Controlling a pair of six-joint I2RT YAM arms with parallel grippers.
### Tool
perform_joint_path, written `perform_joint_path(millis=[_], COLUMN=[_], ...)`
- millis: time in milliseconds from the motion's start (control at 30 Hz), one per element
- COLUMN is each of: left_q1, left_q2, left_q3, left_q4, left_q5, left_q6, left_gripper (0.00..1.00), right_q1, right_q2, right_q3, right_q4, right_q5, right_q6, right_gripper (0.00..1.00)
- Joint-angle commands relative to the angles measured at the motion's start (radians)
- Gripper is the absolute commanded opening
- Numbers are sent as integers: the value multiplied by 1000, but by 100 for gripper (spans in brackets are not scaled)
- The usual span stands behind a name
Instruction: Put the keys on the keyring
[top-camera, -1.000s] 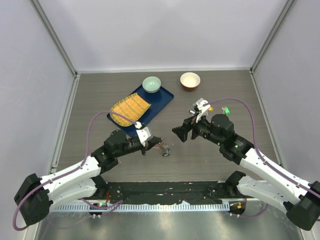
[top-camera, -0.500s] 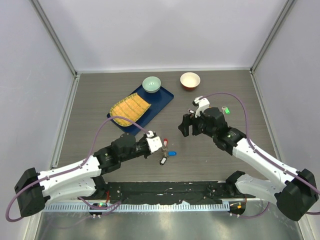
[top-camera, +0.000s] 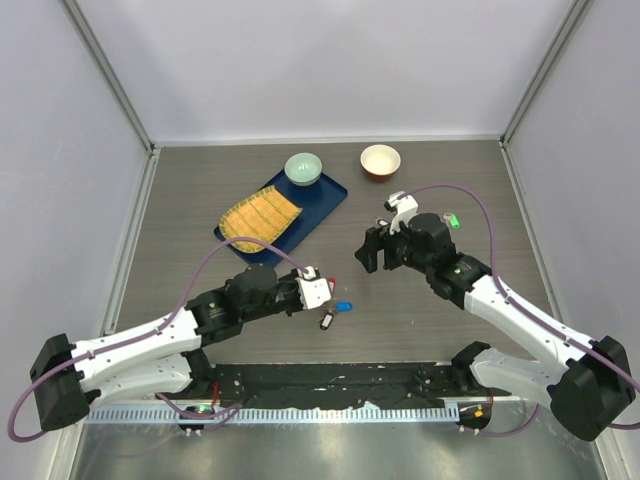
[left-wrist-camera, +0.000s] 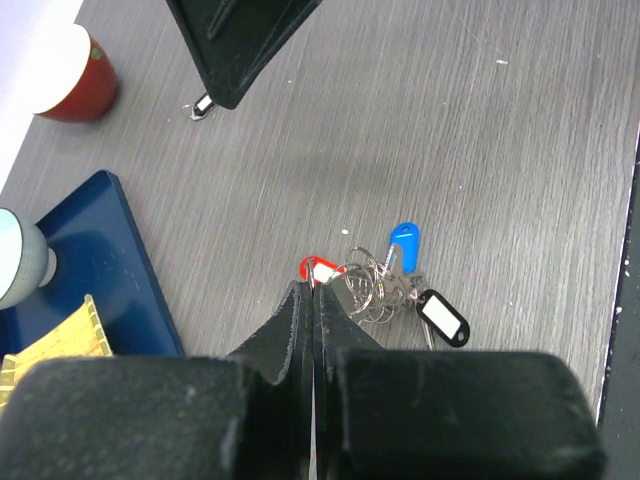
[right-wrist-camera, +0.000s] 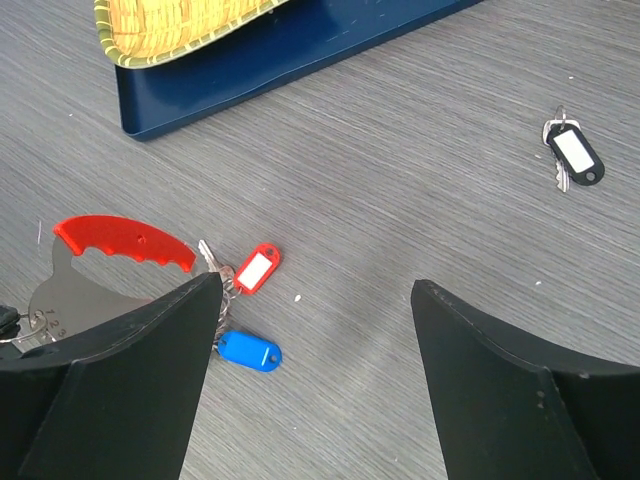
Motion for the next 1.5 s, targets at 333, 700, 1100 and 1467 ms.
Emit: perform_joint_path(millis=[333, 700, 1100, 1467], left_q1=[-3, -3, -5, -5], left_q2=[-22, -95, -136, -185], left_q3=[79, 10, -28, -93], left_q4=[-150, -67, -1, 132], left_q5=[72, 60, 55, 5], left_q6=[176, 158, 112, 67], left_gripper=[0, 0, 0, 0], right_q1=[-6, -4, -6, -4], right_q2=[6, 62, 119, -23], right_q3=[-12, -3, 45, -145], right_q4=[104, 183, 160, 421], right_q5=[-48, -147, -159, -538], right_q6=[-36, -65, -88, -165], right_gripper=[83, 81, 74, 62])
